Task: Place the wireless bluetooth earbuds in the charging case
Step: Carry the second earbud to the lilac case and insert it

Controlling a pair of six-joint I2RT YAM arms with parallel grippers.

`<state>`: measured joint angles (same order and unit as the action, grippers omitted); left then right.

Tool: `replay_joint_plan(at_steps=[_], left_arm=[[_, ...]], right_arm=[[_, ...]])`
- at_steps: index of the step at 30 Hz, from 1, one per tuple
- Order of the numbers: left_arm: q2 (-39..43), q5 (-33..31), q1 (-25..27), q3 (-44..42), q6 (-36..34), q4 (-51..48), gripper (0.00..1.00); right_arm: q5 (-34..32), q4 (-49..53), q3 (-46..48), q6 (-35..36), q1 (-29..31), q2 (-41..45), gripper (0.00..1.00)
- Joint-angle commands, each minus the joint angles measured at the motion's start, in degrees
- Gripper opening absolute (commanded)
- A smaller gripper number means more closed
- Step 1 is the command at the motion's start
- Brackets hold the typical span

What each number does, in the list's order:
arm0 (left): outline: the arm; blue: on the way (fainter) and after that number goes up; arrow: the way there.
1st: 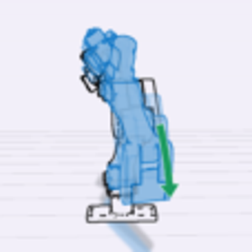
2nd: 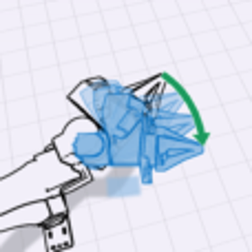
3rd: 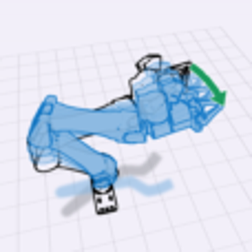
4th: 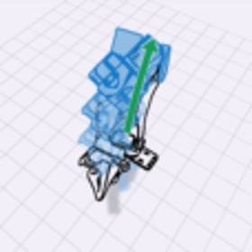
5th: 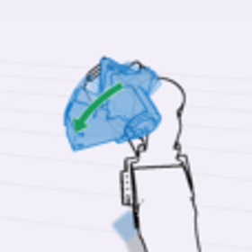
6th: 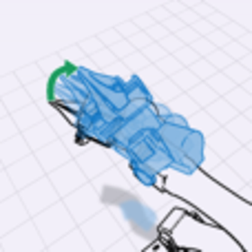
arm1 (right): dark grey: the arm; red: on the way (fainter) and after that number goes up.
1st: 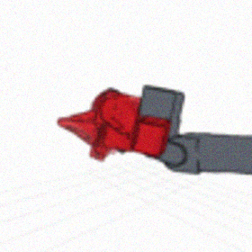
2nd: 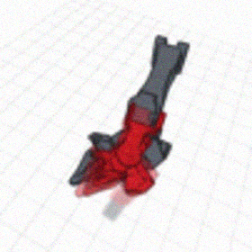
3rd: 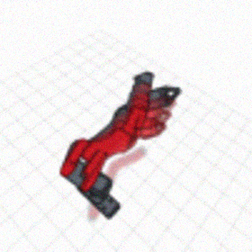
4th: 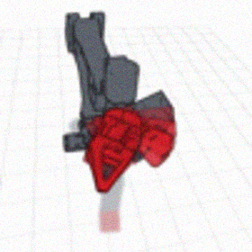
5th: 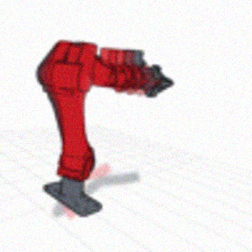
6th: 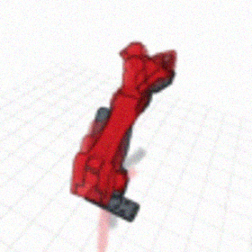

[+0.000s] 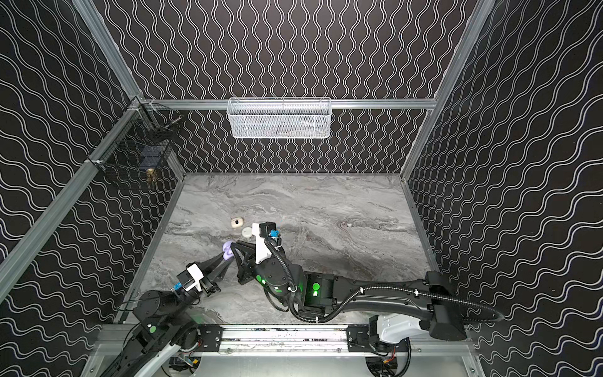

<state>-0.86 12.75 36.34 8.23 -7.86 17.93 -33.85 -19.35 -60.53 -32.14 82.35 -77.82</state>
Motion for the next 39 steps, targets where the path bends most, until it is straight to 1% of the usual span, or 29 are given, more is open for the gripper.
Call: replay_joint_plan(at_steps=[1,4,16,25,39], left_arm=[[0.1,0.8,-0.1,0.0,-0.5,2.5,0.00],[0.1,0.9,-0.1,0.2,-0.5,2.4,0.00],[0.1,1.0,-0.1,0.6,-0.5,2.1,0.00],[0.1,1.1,-0.1,1.1,-0.1,2.1,0.00],[0.1,0.9,-0.1,1.1,0.0,2.5,0.00]], right_arm=[[-1.2,-6.4,0.7,-0.9,0.0,-0.7,0.13],[-1.2,-8.5,0.8,-0.1,0.0,-1.8,0.13],[-3.6,-10.5,-0.7,1.6,-0.1,-5.6,0.13],[-4.1,-11.4,0.7,1.3,0.0,-6.1,0.13],[0.1,-13.3,1.6,0.1,0.0,-7.0,0.12]])
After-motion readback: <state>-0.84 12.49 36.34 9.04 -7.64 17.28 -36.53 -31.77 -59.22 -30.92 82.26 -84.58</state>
